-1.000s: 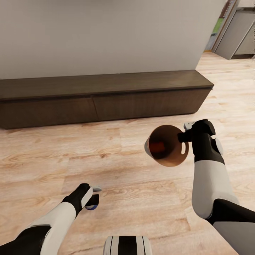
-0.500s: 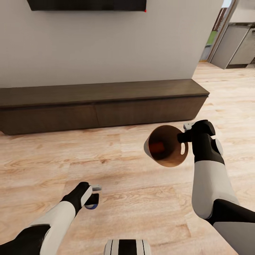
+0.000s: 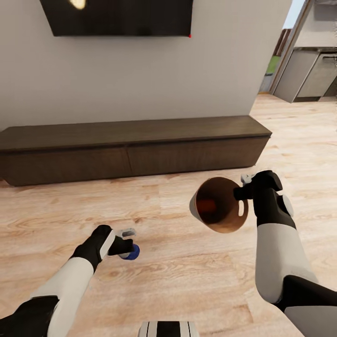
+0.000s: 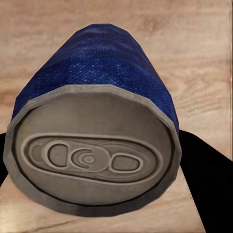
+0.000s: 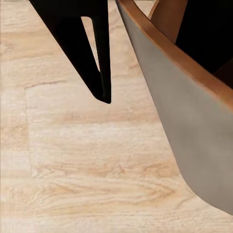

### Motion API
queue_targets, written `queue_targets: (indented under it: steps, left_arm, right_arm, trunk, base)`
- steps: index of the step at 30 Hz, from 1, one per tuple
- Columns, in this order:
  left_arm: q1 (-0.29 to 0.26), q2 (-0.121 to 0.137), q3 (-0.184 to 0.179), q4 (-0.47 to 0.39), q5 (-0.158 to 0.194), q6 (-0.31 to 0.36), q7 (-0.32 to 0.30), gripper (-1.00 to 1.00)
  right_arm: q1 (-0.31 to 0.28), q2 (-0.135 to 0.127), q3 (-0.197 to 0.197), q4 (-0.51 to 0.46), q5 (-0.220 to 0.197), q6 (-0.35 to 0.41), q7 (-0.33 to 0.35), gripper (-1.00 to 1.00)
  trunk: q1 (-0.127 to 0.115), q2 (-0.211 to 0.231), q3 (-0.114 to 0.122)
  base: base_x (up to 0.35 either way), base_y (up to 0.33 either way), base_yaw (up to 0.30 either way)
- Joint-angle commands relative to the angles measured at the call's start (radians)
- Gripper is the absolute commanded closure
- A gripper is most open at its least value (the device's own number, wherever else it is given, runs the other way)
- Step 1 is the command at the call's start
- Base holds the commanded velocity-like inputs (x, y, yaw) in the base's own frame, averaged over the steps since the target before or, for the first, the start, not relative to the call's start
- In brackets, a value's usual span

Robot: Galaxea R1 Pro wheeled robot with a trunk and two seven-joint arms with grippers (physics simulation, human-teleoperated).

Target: Put the three can of soda from the living room inside the tash can in the kitchen.

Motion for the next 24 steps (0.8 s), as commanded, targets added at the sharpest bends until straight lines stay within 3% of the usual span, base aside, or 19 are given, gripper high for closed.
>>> queue_targets:
  steps: [1, 4, 9, 13, 18, 20, 24]
  left_arm:
    - [0.0, 0.008, 0.0, -0.007, 0.0, 0.018, -0.017, 1.0]
    - [0.0, 0.035, 0.001, -0.026, 0.0, 0.052, -0.094, 1.0]
    - [0.001, 0.057, 0.0, -0.039, -0.006, 0.095, -0.217, 1.0]
    - [0.001, 0.059, 0.0, -0.04, -0.007, 0.101, -0.234, 1.0]
    - [0.001, 0.059, 0.001, -0.041, -0.007, 0.104, -0.239, 1.0]
    - [0.002, 0.059, 0.001, -0.041, -0.007, 0.104, -0.24, 1.0]
    - [0.002, 0.059, 0.001, -0.041, -0.007, 0.104, -0.24, 1.0]
  right_arm:
    - [0.015, 0.0, 0.0, -0.001, -0.013, 0.002, 0.005, 1.0]
    - [0.06, -0.003, 0.0, -0.001, -0.014, -0.004, 0.023, 1.0]
    - [0.161, -0.008, -0.005, -0.016, -0.015, -0.154, 0.045, 1.0]
    - [0.229, -0.015, -0.013, -0.043, -0.015, -0.284, 0.046, 1.0]
    - [0.329, -0.023, -0.057, -0.158, -0.015, -0.463, 0.046, 1.0]
    - [0.368, -0.024, -0.071, -0.208, -0.014, -0.51, 0.045, 1.0]
    - [0.391, -0.024, -0.079, -0.246, -0.014, -0.537, 0.041, 1.0]
  trunk:
    - [0.0, 0.0, 0.004]
    - [-0.002, 0.001, 0.016]
    - [-0.004, 0.002, 0.035]
    - [-0.006, 0.003, 0.051]
    - [-0.021, 0.031, 0.067]
    - [-0.029, 0.045, 0.073]
    - [-0.044, 0.073, 0.086]
  base:
    - [0.0, 0.0, 0.0]
    - [0.0, 0.0, 0.0]
    - [0.0, 0.0, 0.0]
    - [0.0, 0.0, 0.0]
    - [0.0, 0.0, 0.0]
    - [0.0, 0.0, 0.0]
    - [0.0, 0.0, 0.0]
